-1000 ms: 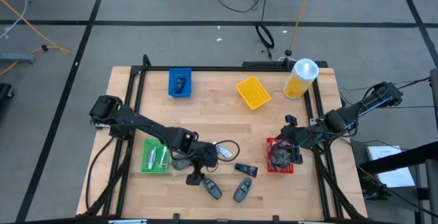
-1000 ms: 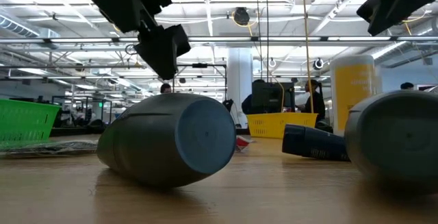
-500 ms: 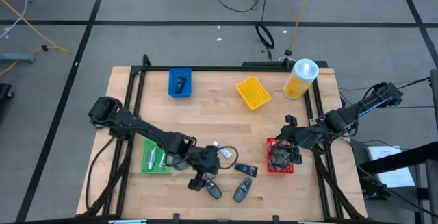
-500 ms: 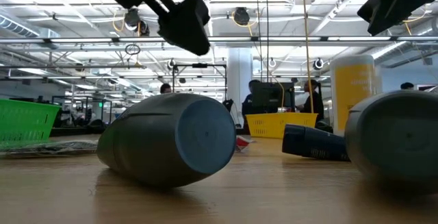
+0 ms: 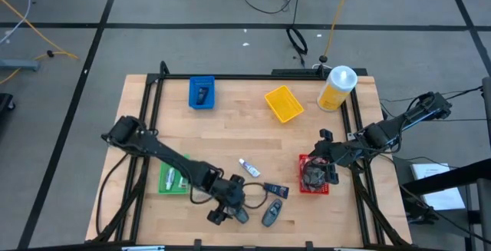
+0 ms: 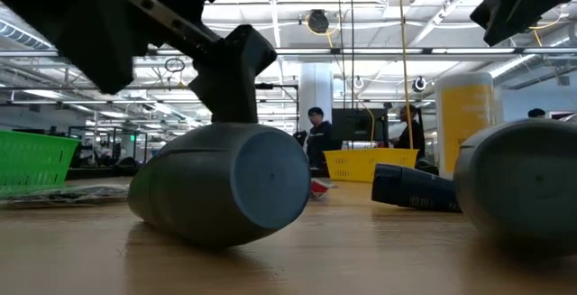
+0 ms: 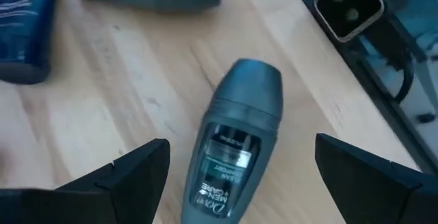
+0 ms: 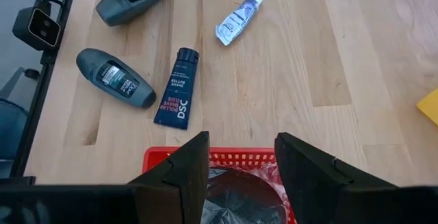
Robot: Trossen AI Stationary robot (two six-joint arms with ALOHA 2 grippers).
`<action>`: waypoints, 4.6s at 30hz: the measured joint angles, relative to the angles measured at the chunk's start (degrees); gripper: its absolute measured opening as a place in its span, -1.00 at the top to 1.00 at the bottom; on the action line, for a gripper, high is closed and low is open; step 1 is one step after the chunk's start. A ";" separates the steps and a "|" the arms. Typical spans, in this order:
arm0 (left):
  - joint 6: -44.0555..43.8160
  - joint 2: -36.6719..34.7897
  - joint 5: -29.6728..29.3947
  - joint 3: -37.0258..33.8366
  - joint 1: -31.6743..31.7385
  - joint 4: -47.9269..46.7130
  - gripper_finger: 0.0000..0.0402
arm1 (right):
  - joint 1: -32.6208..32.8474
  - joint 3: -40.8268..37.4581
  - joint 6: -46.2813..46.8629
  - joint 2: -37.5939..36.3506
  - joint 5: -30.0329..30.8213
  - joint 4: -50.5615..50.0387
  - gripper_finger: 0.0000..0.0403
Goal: Pick & Place Travel size toiletries
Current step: Put the gray deodorant into the yellow bin
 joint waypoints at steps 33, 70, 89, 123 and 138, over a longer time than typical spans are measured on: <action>-7.74 6.21 -8.19 0.02 -0.83 2.46 0.05 | -0.02 0.00 -0.45 0.00 0.20 0.39 0.22; -17.11 3.20 -7.46 -0.05 -0.64 3.79 0.37 | -0.02 -0.04 -0.67 -0.02 -0.04 3.81 0.22; -16.63 -6.86 -11.16 0.00 8.69 5.25 0.37 | -2.65 -0.04 -18.02 2.03 -0.06 17.06 -0.02; -11.95 -7.91 -13.55 0.02 21.40 16.99 0.37 | -17.00 -0.02 -35.21 13.43 -0.22 34.31 -0.58; -10.34 -7.91 -13.56 0.02 21.43 17.95 0.37 | -18.73 0.02 -30.54 15.08 -4.63 37.28 -0.25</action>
